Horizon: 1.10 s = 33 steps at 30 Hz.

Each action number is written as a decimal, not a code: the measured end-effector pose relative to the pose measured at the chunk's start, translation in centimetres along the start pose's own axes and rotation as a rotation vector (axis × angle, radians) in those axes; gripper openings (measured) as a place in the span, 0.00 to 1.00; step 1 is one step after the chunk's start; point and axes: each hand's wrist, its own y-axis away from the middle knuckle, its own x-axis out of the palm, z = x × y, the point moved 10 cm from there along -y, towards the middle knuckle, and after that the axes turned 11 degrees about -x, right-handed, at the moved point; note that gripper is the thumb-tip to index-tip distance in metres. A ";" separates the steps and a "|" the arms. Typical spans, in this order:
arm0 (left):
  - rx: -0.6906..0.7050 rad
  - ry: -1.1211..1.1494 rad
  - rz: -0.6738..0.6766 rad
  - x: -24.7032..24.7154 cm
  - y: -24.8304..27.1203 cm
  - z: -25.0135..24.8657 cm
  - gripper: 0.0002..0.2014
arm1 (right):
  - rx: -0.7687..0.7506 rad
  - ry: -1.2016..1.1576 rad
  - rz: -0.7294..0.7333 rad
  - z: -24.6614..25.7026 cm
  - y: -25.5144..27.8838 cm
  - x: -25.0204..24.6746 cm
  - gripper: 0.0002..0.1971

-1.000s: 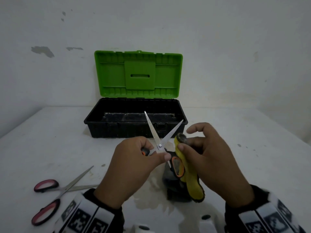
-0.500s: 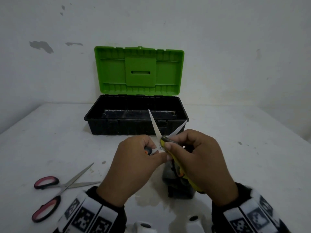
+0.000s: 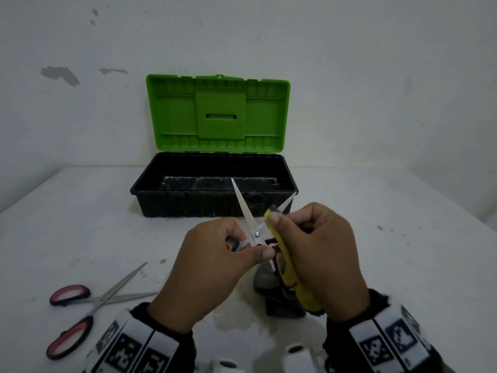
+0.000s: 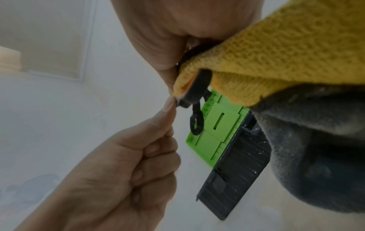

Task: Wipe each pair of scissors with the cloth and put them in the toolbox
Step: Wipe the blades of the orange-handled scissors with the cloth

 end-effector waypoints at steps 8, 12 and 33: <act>0.013 0.010 0.046 -0.1 0.1 -0.3 0.17 | -0.016 0.025 0.091 0.1 -0.1 0.5 0.12; 0.026 0.023 0.046 0.0 0.1 -0.6 0.18 | -0.014 0.039 -0.059 -0.2 -1.0 -1.4 0.14; 0.059 0.013 0.095 -0.2 0.3 -1.1 0.20 | 0.017 0.031 -0.006 -0.6 -0.7 -1.2 0.14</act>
